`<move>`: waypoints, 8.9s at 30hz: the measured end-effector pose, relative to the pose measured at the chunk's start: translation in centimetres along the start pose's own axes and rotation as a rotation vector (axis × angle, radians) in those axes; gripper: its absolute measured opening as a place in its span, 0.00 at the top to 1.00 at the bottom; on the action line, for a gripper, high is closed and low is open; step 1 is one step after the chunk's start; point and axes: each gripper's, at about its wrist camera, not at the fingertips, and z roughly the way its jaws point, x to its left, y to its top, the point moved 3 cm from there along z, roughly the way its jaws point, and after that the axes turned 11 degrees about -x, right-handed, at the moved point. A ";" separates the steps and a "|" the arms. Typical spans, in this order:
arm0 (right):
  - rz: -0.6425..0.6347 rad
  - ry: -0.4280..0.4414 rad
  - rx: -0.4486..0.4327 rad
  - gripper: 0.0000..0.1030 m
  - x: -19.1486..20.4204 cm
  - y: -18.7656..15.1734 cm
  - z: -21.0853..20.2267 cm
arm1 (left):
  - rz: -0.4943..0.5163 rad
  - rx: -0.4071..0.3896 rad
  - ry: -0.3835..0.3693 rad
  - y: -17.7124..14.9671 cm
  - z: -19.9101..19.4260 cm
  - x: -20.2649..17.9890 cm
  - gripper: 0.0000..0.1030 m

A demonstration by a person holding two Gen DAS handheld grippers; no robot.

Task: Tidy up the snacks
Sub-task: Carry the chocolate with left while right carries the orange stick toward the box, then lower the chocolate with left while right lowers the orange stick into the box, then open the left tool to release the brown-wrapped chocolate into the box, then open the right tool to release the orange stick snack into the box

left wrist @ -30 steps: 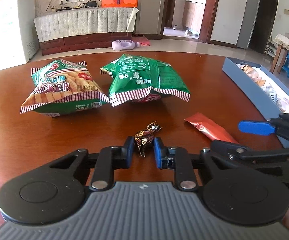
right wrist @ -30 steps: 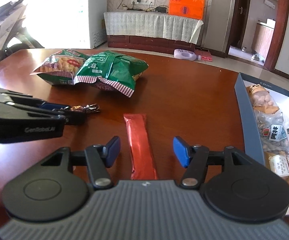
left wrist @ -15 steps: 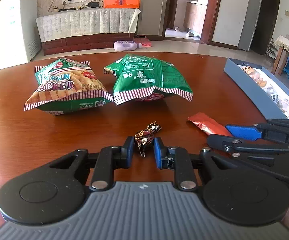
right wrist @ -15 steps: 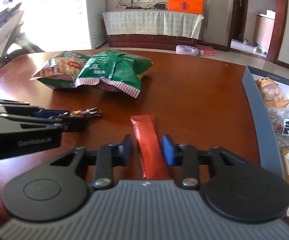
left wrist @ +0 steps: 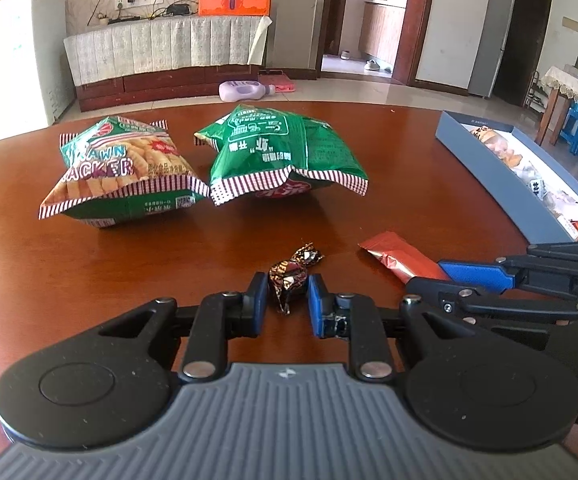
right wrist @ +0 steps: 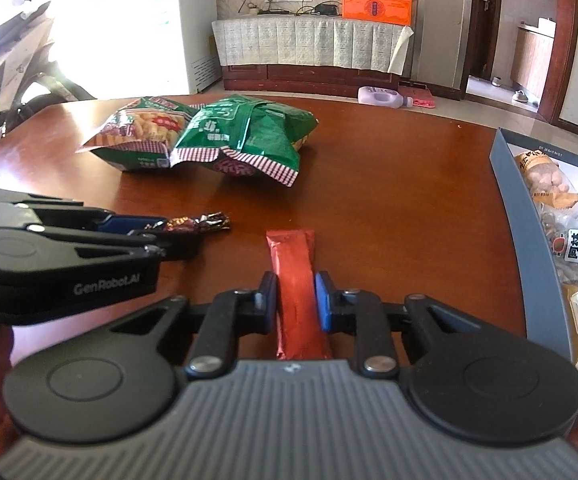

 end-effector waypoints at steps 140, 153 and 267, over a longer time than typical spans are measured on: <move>0.222 -0.308 -0.170 0.77 -19.5 -0.8 -13.3 | 0.130 -0.077 -0.325 7.2 14.0 -28.5 0.75; 0.229 -0.308 -0.175 0.77 -19.5 -0.8 -13.4 | 0.138 -0.057 -0.320 7.3 14.5 -29.0 0.75; 0.236 -0.337 -0.069 0.70 -19.1 -2.6 -9.4 | 0.180 -0.022 -0.249 2.7 3.2 -23.1 0.35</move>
